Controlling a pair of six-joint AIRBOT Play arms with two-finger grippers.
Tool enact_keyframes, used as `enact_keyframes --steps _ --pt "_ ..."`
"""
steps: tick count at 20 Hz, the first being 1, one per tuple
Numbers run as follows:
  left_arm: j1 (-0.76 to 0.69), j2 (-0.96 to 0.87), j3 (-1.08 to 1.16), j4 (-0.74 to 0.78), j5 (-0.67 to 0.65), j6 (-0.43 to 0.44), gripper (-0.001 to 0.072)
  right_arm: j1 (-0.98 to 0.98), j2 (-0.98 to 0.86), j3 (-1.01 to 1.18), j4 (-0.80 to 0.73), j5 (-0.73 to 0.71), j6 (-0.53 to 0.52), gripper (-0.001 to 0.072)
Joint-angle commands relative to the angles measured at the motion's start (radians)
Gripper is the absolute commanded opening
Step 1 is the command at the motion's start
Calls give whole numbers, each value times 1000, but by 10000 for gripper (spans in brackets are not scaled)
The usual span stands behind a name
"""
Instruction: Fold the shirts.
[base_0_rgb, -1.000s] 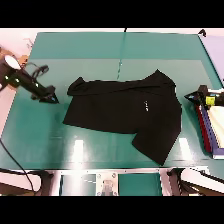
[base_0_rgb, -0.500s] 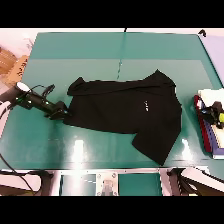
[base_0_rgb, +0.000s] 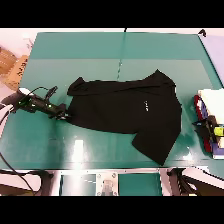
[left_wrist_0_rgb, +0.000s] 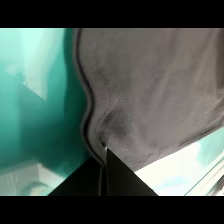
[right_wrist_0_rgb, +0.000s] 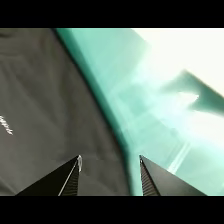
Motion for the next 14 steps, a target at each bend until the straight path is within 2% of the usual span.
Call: enact_keyframes --steps 1,9,14 --pt "1 1 11 -17 -5 13 23 -3 -55 -40 21 -16 -30 437" --pt "1 1 11 -18 5 13 23 74 -191 -43 51 -14 -91 437" --pt "1 2 11 -18 4 13 23 86 -203 -43 104 -40 -140 437"
